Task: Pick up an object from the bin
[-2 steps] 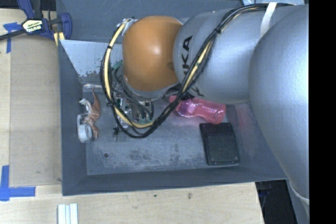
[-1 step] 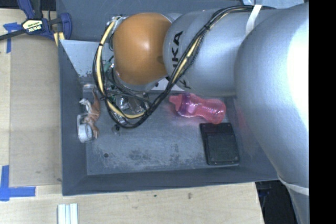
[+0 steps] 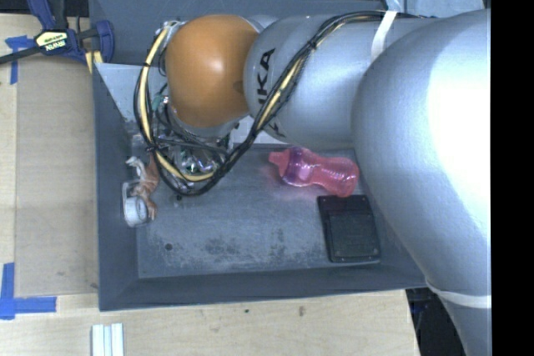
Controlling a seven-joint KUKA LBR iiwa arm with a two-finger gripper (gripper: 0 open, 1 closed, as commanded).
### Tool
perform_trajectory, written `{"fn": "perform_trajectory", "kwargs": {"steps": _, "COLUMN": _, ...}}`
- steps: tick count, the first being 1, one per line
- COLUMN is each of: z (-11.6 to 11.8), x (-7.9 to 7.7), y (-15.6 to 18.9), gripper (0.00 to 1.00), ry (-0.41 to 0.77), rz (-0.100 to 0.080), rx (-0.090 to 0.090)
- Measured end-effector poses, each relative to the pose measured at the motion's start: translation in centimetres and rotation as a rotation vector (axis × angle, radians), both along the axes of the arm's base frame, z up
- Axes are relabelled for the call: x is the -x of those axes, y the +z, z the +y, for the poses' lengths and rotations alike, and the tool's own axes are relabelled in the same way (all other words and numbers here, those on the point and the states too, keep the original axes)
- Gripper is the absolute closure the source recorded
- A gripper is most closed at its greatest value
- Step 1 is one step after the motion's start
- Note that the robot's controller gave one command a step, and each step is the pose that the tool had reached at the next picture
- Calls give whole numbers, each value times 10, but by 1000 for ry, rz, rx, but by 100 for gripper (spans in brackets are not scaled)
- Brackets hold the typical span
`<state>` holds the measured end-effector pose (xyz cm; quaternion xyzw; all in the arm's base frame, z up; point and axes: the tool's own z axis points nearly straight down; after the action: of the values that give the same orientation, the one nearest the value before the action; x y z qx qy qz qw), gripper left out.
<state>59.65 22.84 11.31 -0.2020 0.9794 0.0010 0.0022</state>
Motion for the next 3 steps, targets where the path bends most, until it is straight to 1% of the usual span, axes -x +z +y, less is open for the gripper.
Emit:
{"fn": "perform_trajectory", "kwargs": {"steps": 1, "z": 11, "x": -14, "y": 7, "gripper": 0, "ry": 156, "rz": -5, "rx": 0}}
{"fn": "perform_trajectory", "kwargs": {"steps": 2, "z": 13, "x": -16, "y": -45, "gripper": 0, "ry": 326, "rz": -1, "rx": 6}}
{"fn": "perform_trajectory", "kwargs": {"steps": 3, "z": 17, "x": -17, "y": -42, "gripper": 100, "ry": 691, "rz": -13, "rx": 1}}
